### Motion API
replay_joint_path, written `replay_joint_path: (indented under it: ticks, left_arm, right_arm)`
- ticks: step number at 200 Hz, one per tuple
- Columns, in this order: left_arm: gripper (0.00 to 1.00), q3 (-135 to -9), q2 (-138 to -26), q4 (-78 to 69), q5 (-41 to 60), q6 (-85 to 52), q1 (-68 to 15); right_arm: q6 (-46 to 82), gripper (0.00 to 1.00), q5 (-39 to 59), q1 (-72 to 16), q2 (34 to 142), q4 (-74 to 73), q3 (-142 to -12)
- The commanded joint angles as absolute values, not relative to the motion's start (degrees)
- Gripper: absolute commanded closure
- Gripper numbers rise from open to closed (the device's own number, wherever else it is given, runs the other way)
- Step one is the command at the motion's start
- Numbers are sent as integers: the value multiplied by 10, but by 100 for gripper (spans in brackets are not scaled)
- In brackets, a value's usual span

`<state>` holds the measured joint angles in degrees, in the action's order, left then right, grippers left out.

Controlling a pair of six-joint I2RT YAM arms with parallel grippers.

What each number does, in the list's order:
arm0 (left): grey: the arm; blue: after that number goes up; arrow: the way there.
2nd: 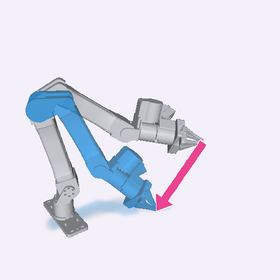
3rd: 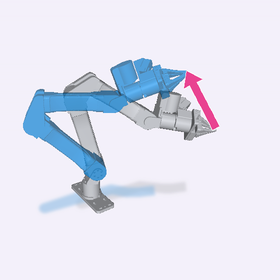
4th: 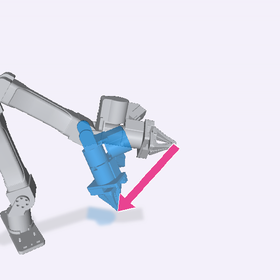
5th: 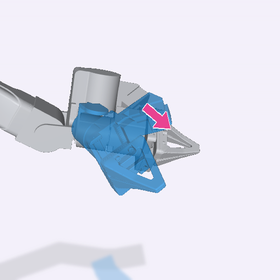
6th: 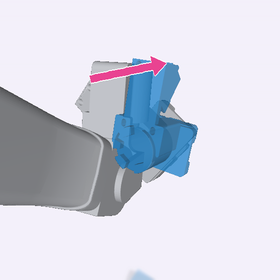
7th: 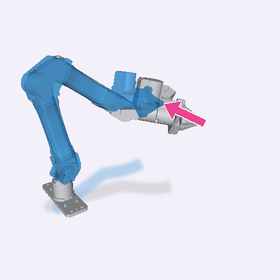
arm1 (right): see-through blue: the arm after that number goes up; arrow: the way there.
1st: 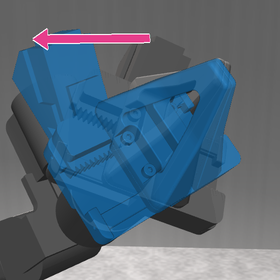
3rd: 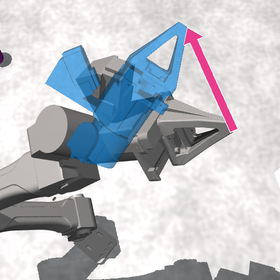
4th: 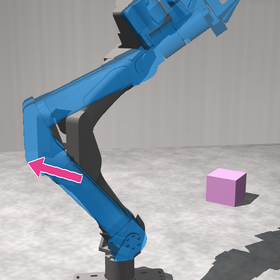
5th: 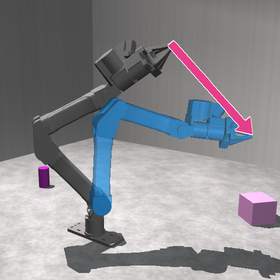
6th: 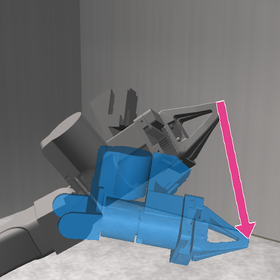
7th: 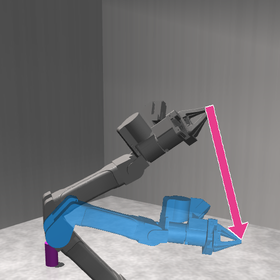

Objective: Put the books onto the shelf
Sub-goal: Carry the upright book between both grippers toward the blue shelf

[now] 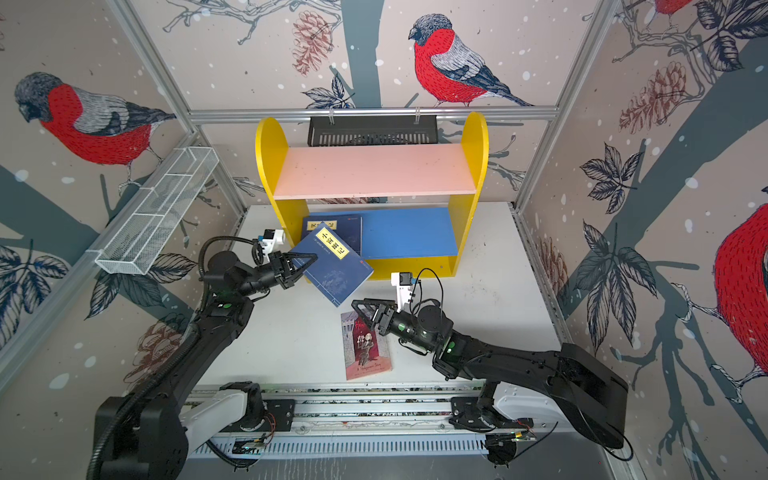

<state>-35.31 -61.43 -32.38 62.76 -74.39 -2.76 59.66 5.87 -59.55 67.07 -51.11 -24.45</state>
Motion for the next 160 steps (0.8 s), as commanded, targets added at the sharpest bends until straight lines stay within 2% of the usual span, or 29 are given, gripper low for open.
replay_joint_path:
  ticks: [1,41,96,116,145,160]
  left_arm:
    - [100,-350,-610,-392,621,-773,-27]
    - [100,-342,-609,-423,614,-797,-28]
    - [100,-331,-606,-437,611,-808,-33]
    - [100,-326,-605,-436,609,-808,-33]
    - [100,-323,-600,-406,610,-790,-33]
    - [99,-327,-600,-393,613,-775,-33]
  right_arm:
    - [593,28,56,-590,689,-565,-266]
    - [613,29,83,-570,742,-615,-283]
    - [623,35,123,-553,799,-647,-330]
    - [631,51,141,-543,819,-656,-343]
    - [642,95,182,-518,830,-660,-351]
    - [632,99,212,-493,817,-637,-351]
